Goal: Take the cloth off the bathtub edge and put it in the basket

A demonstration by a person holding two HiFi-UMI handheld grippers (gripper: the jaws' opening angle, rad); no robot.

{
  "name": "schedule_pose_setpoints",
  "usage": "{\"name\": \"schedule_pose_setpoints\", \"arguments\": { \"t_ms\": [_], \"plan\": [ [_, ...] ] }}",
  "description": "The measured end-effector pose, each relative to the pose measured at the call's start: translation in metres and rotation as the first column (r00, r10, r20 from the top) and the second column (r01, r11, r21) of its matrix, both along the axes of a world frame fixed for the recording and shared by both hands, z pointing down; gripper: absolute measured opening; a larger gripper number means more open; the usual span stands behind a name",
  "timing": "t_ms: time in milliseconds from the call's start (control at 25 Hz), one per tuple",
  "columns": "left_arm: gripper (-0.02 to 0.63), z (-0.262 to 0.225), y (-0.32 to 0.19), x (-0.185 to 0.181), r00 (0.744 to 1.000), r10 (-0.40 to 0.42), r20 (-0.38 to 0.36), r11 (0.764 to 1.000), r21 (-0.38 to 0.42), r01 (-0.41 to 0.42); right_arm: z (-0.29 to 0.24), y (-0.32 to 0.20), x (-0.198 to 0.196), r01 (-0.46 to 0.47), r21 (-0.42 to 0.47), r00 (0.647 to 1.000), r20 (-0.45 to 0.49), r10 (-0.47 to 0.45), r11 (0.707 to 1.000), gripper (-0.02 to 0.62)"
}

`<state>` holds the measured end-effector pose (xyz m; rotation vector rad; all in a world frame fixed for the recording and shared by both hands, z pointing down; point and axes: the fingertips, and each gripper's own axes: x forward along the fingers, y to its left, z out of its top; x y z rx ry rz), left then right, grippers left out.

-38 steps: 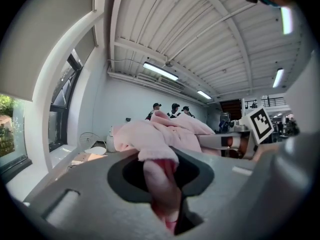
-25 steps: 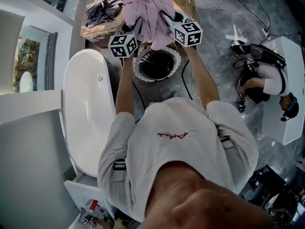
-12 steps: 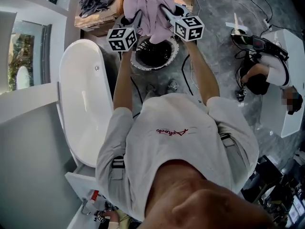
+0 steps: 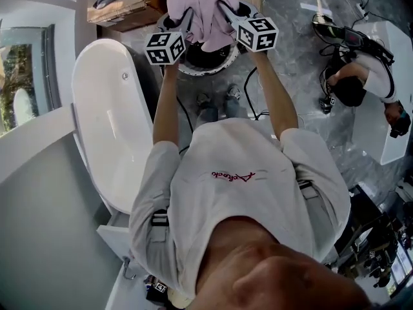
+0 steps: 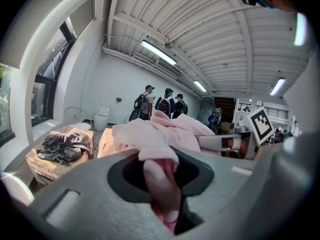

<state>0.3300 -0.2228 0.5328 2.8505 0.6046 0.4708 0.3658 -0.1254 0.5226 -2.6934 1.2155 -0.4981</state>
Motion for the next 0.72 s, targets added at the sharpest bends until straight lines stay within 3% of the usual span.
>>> {"name": "schedule_pose_setpoints", "arguments": {
  "t_ms": [360,720],
  "plan": [
    [0.098,0.073,0.001,-0.011,0.994,0.003,0.11,0.999,-0.04,0.002,0.073,-0.001,-0.011,0.006,-0.037,0.994,0.113,-0.002,0.999,0.109],
    [0.098,0.166,0.008,-0.031,0.968,-0.019,0.249,0.996,-0.08,0.04,0.167,0.003,-0.028,0.042,-0.081,0.967,0.253,-0.02,0.996,0.109]
  ]
}}
